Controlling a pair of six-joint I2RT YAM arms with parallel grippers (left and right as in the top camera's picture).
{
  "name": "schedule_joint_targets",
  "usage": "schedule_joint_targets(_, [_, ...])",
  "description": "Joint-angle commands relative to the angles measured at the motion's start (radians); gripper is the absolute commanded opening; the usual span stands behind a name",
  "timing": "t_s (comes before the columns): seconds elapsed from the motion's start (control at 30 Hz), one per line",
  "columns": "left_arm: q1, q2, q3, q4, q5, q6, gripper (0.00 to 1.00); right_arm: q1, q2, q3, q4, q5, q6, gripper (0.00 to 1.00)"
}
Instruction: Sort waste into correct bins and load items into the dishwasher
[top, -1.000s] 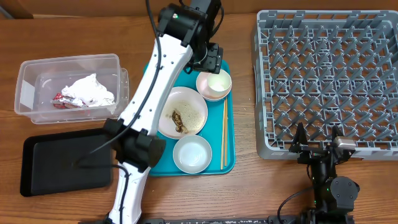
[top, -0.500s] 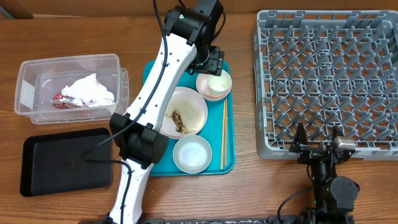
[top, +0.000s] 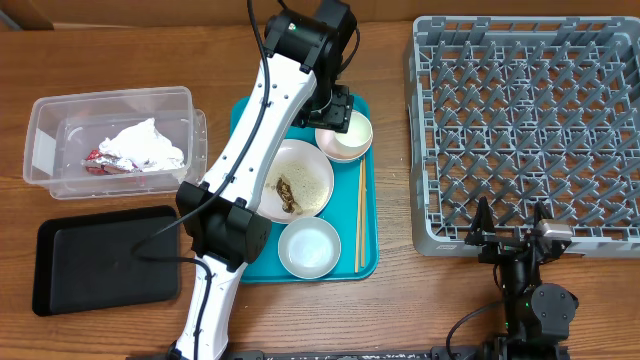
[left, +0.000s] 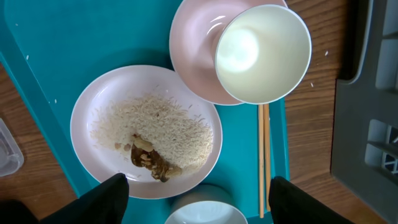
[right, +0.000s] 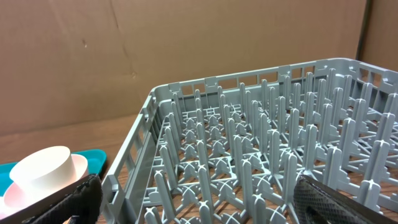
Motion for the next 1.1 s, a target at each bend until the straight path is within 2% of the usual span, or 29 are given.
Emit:
schedule_joint_targets(0.0, [-0.007,0.006,0.001,-0.003,0.014,0.063,0.76,-0.005,-0.010,-0.011,0.006,0.002,-0.003,1.00])
schedule_joint_targets(0.2, [-0.006,-0.019,-0.029,-0.003,0.061,0.089,0.76,-0.005,-0.010,-0.011,0.006,0.002,-0.003,1.00])
schedule_joint_targets(0.53, [-0.006,-0.181,-0.314,-0.003,-0.010,0.099,0.77,-0.005,-0.010,-0.011,0.006,0.002,-0.003,1.00])
schedule_joint_targets(0.67, [-0.002,-0.202,-0.325,-0.003,-0.083,0.053,0.83,-0.005,-0.010,-0.011,0.006,0.002,-0.003,1.00])
schedule_joint_targets(0.7, [0.006,-0.204,-0.324,-0.003,-0.134,0.019,1.00,-0.005,-0.010,-0.011,0.006,0.002,-0.003,1.00])
schedule_joint_targets(0.9, [0.082,-0.204,-0.324,-0.003,-0.259,-0.084,1.00,-0.005,-0.010,-0.011,0.006,0.002,-0.003,1.00])
schedule_joint_targets(1.07, [0.219,-0.204,-0.323,0.021,-0.309,-0.187,1.00,-0.005,-0.010,-0.011,0.006,0.002,-0.003,1.00])
